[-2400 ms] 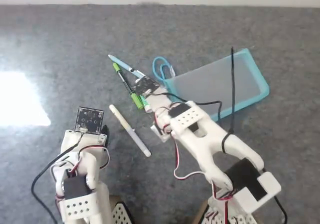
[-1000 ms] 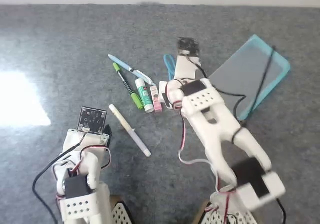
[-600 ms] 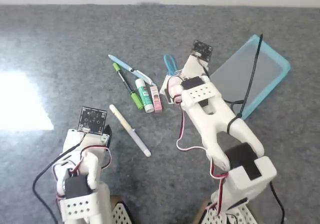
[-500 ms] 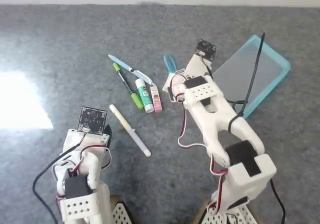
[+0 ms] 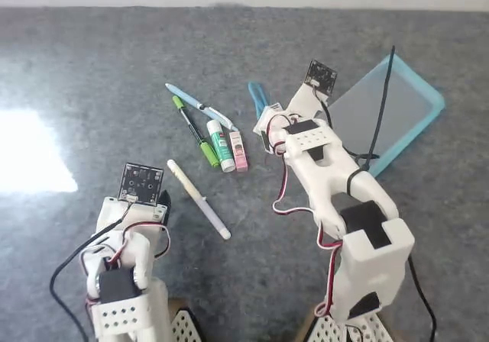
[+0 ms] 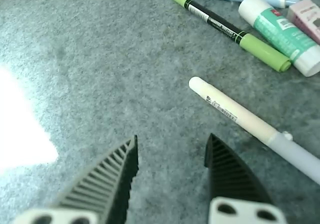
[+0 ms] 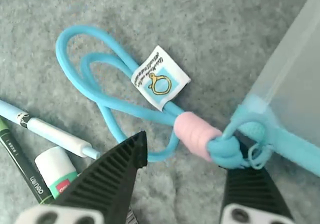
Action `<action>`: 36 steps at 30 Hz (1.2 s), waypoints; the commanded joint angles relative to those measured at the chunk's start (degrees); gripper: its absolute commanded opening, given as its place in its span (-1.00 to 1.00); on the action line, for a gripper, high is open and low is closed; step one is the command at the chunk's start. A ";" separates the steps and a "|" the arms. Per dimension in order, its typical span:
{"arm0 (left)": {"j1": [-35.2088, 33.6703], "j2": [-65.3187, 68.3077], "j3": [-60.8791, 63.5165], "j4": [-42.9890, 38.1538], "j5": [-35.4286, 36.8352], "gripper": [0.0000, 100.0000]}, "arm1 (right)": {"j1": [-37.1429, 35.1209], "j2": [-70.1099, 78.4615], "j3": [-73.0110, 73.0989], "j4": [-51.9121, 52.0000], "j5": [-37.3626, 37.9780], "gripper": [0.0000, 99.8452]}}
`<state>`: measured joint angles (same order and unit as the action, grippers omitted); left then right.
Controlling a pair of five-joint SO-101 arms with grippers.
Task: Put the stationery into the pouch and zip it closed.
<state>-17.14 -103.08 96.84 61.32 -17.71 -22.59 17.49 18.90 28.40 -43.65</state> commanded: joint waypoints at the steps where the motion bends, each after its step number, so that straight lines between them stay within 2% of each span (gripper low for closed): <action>1: 0.18 -0.79 -0.48 -1.14 0.35 -0.59 | 1.54 -0.40 -3.25 -1.63 -0.09 -0.53; 8: 0.18 -0.79 -0.48 -1.14 0.35 -0.59 | 3.38 -0.75 -3.25 -1.19 0.18 -0.53; 12: 0.18 -0.79 -0.48 -1.14 0.35 -0.59 | 3.47 -0.75 -3.25 -1.19 5.71 -0.53; 15: 0.18 -0.79 -0.48 -1.14 0.35 -0.59 | 3.47 -0.75 -3.25 -1.19 6.77 -0.54; 22: 0.18 -0.79 -0.48 -1.14 0.35 -0.59 | 4.44 -0.66 -2.81 -1.10 6.86 -0.85; 28: 0.18 -0.79 -0.48 -1.32 0.35 -0.59 | 5.67 -0.75 -1.58 -0.84 6.95 -0.88; 36: 0.18 -0.79 -0.48 -1.32 0.35 -0.59 | 4.88 -6.29 -1.67 10.51 8.70 -0.88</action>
<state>-17.14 -103.08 96.84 61.32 -17.71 -17.76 17.32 18.90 33.67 -37.49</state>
